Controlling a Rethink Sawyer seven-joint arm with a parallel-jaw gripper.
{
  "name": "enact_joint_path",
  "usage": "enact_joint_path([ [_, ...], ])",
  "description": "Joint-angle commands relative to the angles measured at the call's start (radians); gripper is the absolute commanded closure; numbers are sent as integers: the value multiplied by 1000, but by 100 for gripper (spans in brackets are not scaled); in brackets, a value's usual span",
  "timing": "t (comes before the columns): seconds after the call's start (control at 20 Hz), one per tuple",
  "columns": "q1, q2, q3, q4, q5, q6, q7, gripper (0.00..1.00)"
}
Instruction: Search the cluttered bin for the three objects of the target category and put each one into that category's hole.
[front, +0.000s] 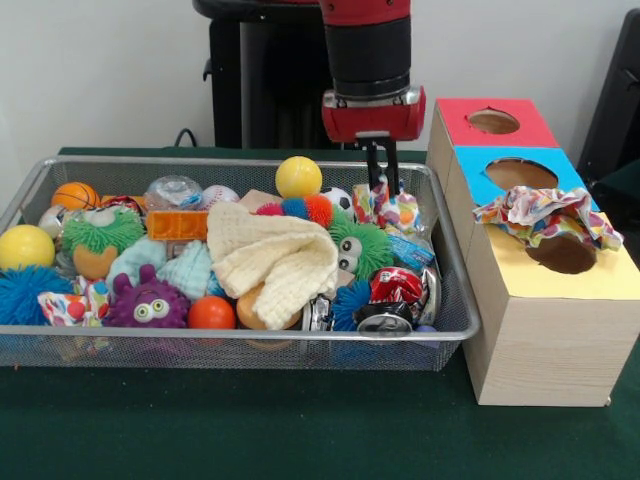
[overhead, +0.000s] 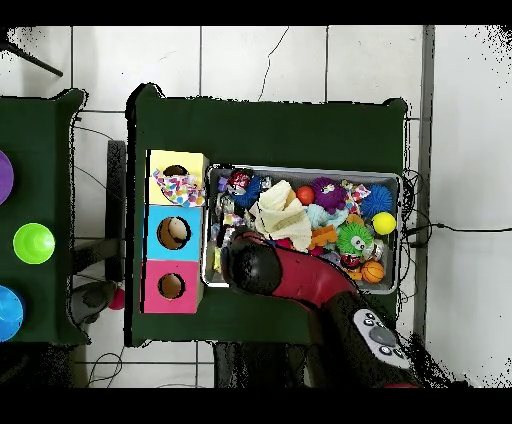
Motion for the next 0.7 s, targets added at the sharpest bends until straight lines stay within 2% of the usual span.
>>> enact_joint_path([
  [0.05,6,-141,-35,-117,-19,281,31,100],
  [0.5,1,-218,-4,-176,-3,524,42,100],
  [0.7,-25,-228,42,-140,64,517,62,100],
])
